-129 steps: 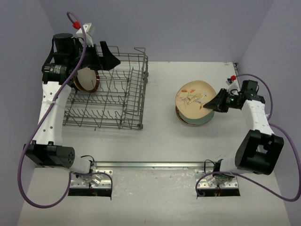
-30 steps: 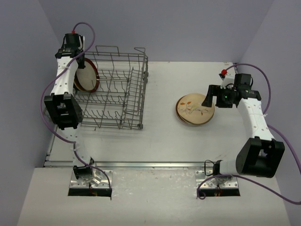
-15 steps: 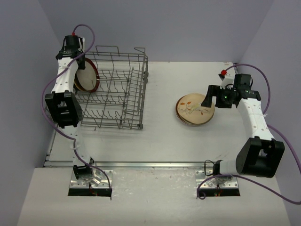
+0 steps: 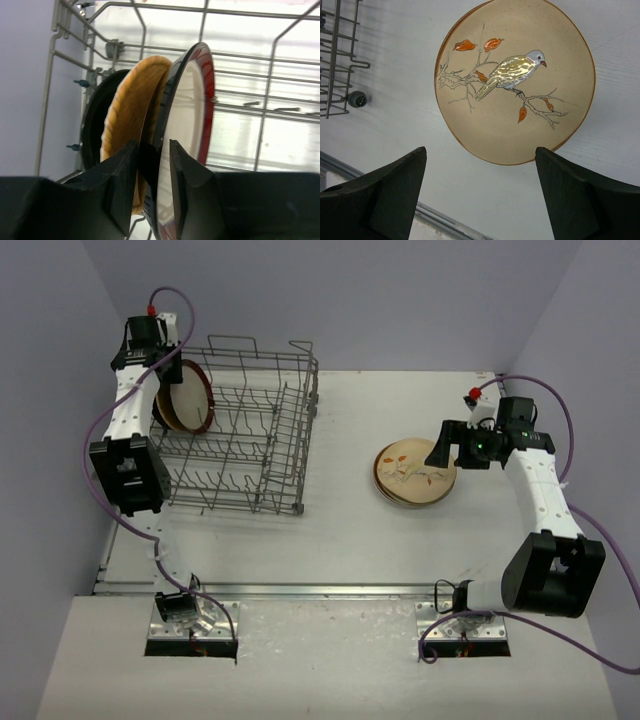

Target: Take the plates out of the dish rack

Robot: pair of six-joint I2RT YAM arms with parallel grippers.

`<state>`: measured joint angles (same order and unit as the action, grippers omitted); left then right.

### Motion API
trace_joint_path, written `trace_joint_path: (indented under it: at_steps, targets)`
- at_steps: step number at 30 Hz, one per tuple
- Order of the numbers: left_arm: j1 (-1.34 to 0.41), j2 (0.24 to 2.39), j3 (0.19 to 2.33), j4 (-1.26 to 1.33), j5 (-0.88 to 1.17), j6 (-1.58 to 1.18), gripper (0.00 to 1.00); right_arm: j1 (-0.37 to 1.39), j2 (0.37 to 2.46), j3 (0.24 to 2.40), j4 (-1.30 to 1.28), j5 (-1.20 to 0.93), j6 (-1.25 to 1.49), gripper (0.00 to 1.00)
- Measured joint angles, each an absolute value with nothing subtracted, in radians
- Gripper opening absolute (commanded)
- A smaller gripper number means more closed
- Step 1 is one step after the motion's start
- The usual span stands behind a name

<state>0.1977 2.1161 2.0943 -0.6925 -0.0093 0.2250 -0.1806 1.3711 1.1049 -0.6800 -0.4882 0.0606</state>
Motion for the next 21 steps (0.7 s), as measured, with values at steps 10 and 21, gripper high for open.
trace_joint_path:
  at_steps: [10, 21]
  targets:
    - [0.182, 2.086, 2.019, -0.622, -0.037, 0.224, 0.00, -0.181, 1.370, 1.105, -0.670, -0.510, 0.061, 0.89]
    - [0.061, 2.020, 1.874, -0.476, -0.359, 0.279, 0.00, -0.181, 1.370, 1.105, -0.663, -0.514, 0.069, 0.88]
